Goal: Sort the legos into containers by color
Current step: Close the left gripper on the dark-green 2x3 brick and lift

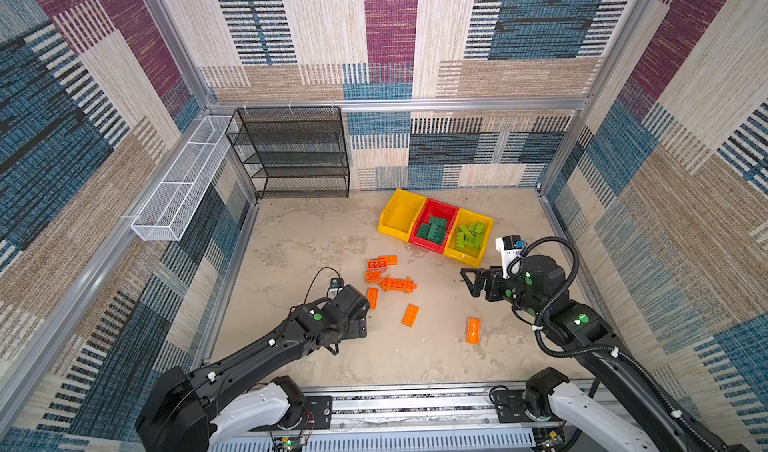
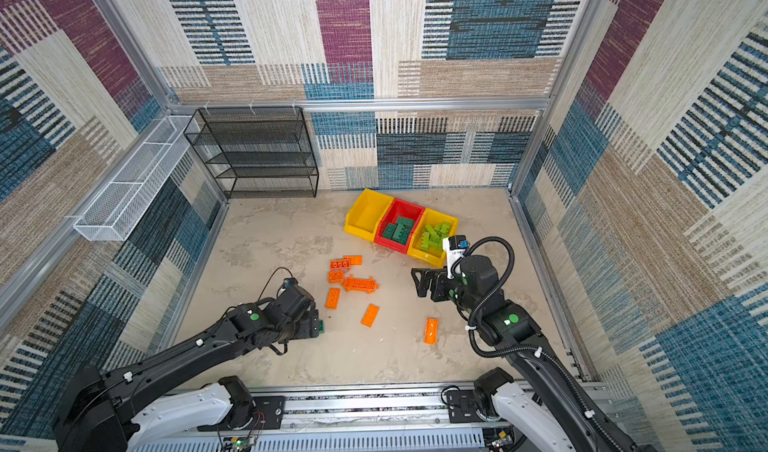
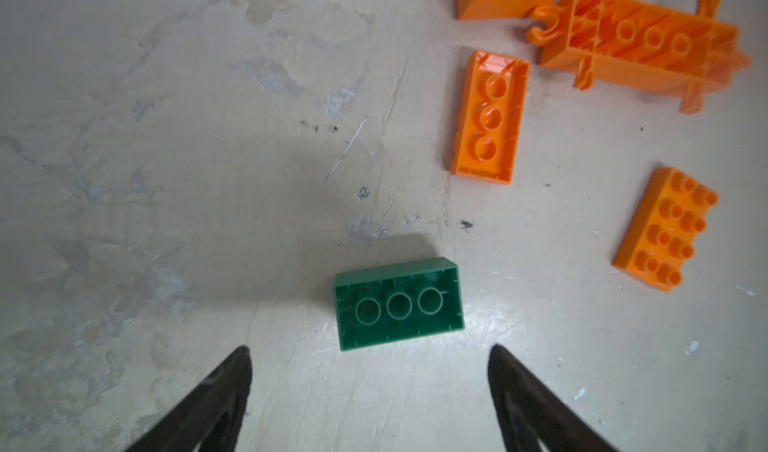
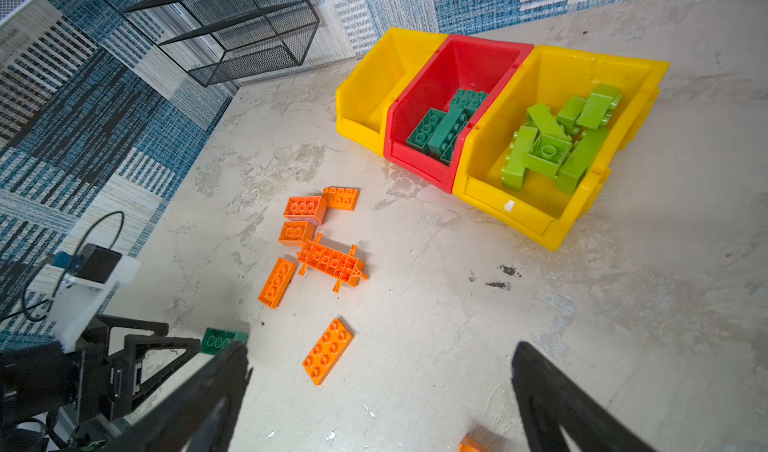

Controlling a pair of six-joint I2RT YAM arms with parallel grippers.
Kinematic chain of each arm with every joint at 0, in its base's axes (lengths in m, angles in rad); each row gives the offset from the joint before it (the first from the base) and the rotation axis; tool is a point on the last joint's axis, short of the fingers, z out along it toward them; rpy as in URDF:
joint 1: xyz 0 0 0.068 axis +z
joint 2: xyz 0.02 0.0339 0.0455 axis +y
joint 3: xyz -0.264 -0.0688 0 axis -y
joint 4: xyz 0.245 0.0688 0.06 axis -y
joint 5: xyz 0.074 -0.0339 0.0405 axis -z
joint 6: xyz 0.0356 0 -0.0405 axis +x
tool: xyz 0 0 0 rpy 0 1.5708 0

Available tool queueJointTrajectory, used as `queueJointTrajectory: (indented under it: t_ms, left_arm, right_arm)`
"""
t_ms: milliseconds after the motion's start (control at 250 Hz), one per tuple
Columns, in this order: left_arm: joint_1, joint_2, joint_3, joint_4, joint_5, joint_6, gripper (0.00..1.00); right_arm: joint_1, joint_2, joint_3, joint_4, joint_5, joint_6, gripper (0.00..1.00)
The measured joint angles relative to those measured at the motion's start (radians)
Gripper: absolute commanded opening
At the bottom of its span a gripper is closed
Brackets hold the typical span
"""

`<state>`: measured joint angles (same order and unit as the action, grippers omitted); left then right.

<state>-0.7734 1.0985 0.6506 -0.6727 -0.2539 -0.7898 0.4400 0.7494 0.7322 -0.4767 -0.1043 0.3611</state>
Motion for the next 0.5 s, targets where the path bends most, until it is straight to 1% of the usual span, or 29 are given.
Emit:
queueJointTrajectory:
  t_ms: [140, 372, 448, 500]
  left_arm:
    - [-0.005, 0.041, -0.028, 0.057, 0.026, -0.013, 0.90]
    - [-0.007, 0.118, -0.030, 0.121, 0.047, -0.018, 0.91]
    - [-0.007, 0.151, -0.030, 0.137, 0.048, -0.019, 0.90]
    - [-0.007, 0.175, -0.029, 0.148, 0.048, -0.019, 0.88]
  right_arm:
    - [0.000, -0.009, -0.007, -0.014, 0.003, 0.001, 1.00]
    - [0.000, -0.014, -0.019, -0.022, 0.003, 0.004, 1.00]
    - [0.000, -0.015, -0.021, -0.022, 0.008, 0.004, 1.00]
    - [0.000, -0.015, -0.021, -0.022, 0.009, 0.004, 1.00]
